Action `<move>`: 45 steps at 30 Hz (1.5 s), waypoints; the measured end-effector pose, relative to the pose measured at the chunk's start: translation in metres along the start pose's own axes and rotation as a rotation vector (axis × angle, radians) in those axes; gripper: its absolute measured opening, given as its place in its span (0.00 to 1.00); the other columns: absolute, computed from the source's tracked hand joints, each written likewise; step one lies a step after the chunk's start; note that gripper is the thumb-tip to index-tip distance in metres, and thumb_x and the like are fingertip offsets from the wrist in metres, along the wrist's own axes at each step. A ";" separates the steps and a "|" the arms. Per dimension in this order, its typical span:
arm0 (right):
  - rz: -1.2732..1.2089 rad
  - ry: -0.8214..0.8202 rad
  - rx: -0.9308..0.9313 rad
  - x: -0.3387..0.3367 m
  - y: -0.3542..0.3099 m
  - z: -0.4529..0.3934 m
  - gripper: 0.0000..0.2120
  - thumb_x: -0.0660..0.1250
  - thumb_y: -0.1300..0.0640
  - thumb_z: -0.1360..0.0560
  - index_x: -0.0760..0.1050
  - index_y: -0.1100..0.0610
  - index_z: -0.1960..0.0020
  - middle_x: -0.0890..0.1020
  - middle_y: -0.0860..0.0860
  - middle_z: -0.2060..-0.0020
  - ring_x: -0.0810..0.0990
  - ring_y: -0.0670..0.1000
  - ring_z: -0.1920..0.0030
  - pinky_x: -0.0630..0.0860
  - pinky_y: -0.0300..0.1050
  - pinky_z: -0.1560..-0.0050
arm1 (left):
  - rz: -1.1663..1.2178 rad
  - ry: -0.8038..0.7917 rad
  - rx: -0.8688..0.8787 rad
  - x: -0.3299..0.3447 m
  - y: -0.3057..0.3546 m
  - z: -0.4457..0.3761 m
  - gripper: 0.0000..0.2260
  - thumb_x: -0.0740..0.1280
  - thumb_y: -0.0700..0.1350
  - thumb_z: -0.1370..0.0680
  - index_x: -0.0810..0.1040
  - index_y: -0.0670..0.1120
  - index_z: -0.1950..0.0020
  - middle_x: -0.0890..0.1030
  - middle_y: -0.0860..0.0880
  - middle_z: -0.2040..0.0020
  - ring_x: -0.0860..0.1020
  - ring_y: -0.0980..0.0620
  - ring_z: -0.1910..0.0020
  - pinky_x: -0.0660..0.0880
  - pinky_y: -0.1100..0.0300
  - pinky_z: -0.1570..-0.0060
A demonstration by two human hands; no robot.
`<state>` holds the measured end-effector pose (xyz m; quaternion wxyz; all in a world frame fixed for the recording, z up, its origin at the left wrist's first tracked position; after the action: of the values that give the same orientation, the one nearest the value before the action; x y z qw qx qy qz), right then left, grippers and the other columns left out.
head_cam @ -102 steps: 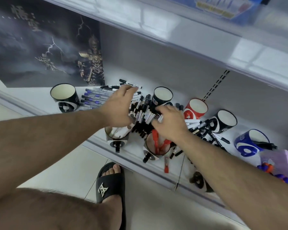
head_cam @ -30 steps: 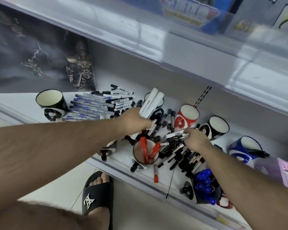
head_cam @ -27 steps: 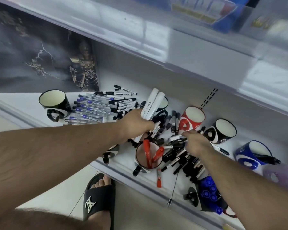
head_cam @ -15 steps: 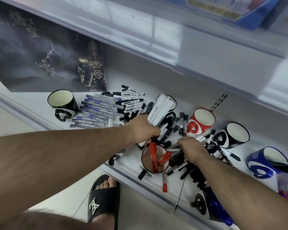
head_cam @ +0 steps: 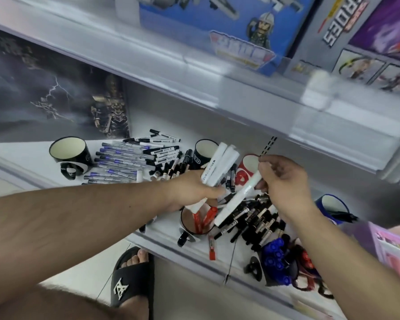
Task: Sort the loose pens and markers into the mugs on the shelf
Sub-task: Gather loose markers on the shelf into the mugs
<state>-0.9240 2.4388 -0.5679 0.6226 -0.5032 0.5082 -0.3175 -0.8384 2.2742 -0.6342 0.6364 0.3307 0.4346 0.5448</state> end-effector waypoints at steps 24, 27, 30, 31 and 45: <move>0.152 -0.108 -0.087 0.154 -0.018 0.012 0.02 0.73 0.55 0.29 0.81 0.50 0.60 0.77 0.43 0.70 0.70 0.43 0.73 0.69 0.39 0.69 | -0.323 0.403 0.015 -0.163 -0.066 0.049 0.29 0.69 0.40 0.26 0.63 0.47 0.27 0.68 0.47 0.36 0.74 0.49 0.45 0.71 0.62 0.56; 0.148 -0.176 -0.121 0.168 -0.017 0.014 0.02 0.73 0.56 0.29 0.81 0.52 0.59 0.77 0.46 0.70 0.70 0.42 0.73 0.68 0.37 0.71 | -0.378 0.522 -0.158 -0.187 -0.087 0.048 0.21 0.64 0.39 0.25 0.69 0.47 0.32 0.75 0.48 0.44 0.76 0.51 0.54 0.72 0.62 0.63; 0.178 -0.237 -0.184 0.185 -0.024 0.018 0.03 0.73 0.58 0.29 0.80 0.54 0.59 0.75 0.47 0.72 0.68 0.42 0.75 0.66 0.35 0.73 | -0.423 0.336 -0.339 -0.175 -0.120 0.044 0.21 0.63 0.41 0.25 0.70 0.48 0.32 0.79 0.44 0.48 0.77 0.48 0.58 0.76 0.58 0.64; 0.191 -0.255 -0.206 0.190 -0.026 0.019 0.03 0.74 0.59 0.29 0.80 0.54 0.59 0.73 0.46 0.73 0.67 0.42 0.76 0.65 0.34 0.74 | -0.422 0.272 -0.364 -0.168 -0.130 0.042 0.22 0.65 0.41 0.25 0.70 0.48 0.31 0.79 0.43 0.47 0.77 0.48 0.59 0.76 0.58 0.65; 0.505 -0.417 -0.217 0.238 0.004 0.023 0.09 0.70 0.51 0.27 0.78 0.52 0.48 0.80 0.49 0.61 0.77 0.49 0.64 0.77 0.44 0.61 | -0.468 0.094 -0.347 -0.143 -0.143 0.035 0.41 0.76 0.52 0.29 0.56 0.51 0.23 0.72 0.48 0.33 0.78 0.50 0.50 0.80 0.57 0.60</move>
<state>-0.8353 2.2310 -0.6468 0.7148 -0.4791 0.5093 0.0120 -0.7525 2.1090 -0.7203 0.7709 0.0821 0.4286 0.4640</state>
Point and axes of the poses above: each hand's wrist, its own z-axis away from the middle knuckle, its own x-axis out of the palm, y = z × x, the point moved 7 cm from there along -z, towards the middle knuckle
